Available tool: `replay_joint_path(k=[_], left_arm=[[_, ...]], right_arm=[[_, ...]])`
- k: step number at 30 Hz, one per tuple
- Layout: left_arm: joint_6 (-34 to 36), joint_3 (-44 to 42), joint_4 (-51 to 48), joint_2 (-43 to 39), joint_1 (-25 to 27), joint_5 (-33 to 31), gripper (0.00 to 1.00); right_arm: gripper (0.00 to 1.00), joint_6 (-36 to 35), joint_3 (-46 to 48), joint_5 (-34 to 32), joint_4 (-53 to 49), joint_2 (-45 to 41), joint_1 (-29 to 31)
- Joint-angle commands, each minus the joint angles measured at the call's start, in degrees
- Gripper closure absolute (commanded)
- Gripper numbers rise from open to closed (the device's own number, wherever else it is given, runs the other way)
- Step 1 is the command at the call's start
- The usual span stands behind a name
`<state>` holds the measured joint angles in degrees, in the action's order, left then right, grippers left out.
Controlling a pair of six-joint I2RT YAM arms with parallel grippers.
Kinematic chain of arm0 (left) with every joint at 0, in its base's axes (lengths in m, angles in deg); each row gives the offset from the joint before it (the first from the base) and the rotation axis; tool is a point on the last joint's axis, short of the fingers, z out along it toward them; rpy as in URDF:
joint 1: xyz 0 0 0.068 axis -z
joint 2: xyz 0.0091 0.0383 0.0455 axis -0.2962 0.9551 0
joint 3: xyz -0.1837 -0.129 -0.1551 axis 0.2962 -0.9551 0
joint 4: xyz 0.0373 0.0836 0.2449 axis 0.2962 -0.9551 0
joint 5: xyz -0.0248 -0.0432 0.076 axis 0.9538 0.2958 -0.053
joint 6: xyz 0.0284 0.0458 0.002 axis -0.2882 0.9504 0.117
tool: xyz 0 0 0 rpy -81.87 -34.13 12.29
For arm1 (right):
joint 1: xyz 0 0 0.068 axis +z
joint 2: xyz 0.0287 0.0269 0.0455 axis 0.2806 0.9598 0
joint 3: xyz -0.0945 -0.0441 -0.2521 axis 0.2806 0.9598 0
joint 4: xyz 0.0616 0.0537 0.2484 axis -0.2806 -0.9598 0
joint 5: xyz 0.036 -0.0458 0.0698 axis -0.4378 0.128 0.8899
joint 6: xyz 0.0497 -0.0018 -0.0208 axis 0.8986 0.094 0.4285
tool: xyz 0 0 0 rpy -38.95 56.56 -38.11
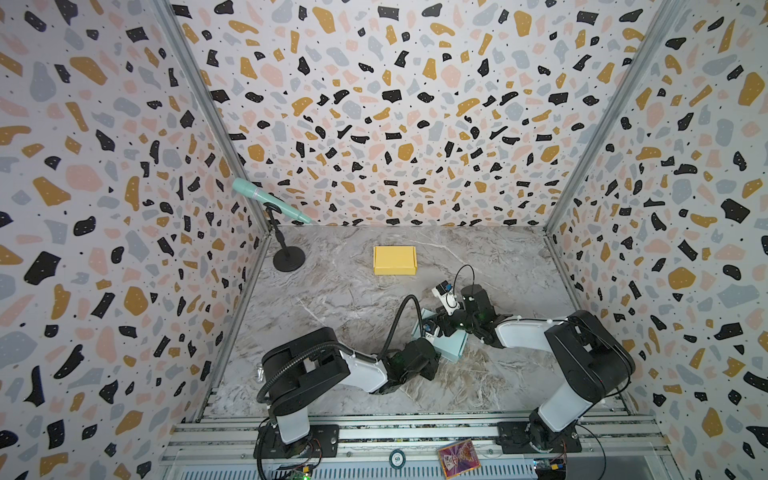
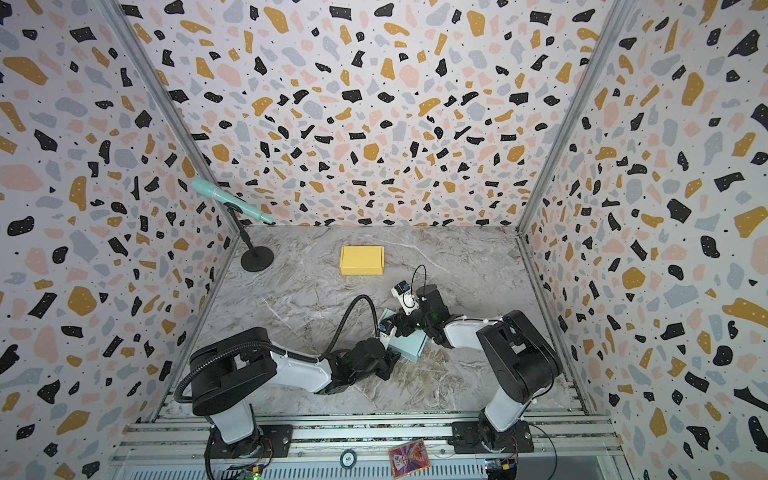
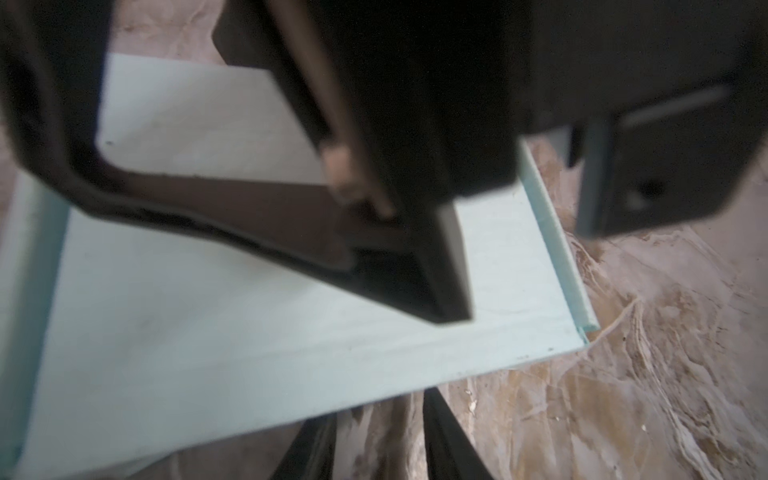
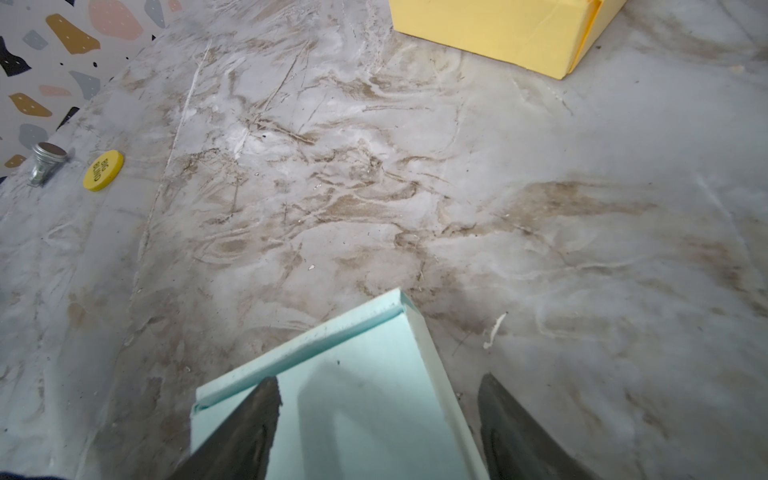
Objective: Fold the paper box
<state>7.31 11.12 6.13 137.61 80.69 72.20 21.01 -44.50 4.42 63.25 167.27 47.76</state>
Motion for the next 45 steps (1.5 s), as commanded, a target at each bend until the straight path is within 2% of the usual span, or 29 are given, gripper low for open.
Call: replay_joint_path(k=[1, 11, 17, 23, 27, 30, 34, 37, 39, 45], left_arm=[[-0.52, -1.18, 5.32, 0.77, -1.26, -3.17, 0.62], [-1.56, -5.38, 4.79, -3.19, -1.06, -0.73, 0.52], [-1.75, -7.12, 0.41, -9.37, -1.06, 2.82, 0.46], [-1.54, -8.25, -4.37, -16.04, -1.23, 6.59, 0.45], [-0.70, -7.86, -7.65, -20.35, -4.25, 9.36, 0.45], [1.36, -5.95, -11.08, -21.27, -9.12, 11.47, 0.45], [3.47, -4.02, -14.18, -21.20, -12.69, 11.77, 0.52], [3.46, -5.79, -14.42, -22.09, -13.89, 10.72, 0.69], [2.72, -7.74, -12.89, -22.47, -15.03, 11.25, 0.76], [1.91, -8.11, -9.00, -19.26, -16.61, 13.71, 0.86]], right_arm=[[0.24, 4.02, 2.17, 7.83, -7.76, -0.63, 4.06], [0.21, 4.84, -1.00, -4.79, -14.10, -8.89, 3.92], [0.17, 4.67, -3.51, -9.37, -18.91, -14.49, 1.47], [0.15, 4.77, -2.95, -14.38, -24.16, -23.33, 0.97], [0.15, 7.51, 0.91, -14.86, -26.01, -30.87, 1.15], [0.15, 10.45, 5.16, -13.90, -26.21, -36.49, 1.85], [0.15, 14.08, 10.43, -12.59, -26.46, -42.42, 3.48], [0.15, 15.68, 12.87, -12.67, -27.71, -45.80, 3.91], [0.16, 16.90, 14.66, -12.04, -27.49, -47.81, 3.97], [0.16, 19.85, 20.09, -10.55, -25.80, -50.91, 4.40]])
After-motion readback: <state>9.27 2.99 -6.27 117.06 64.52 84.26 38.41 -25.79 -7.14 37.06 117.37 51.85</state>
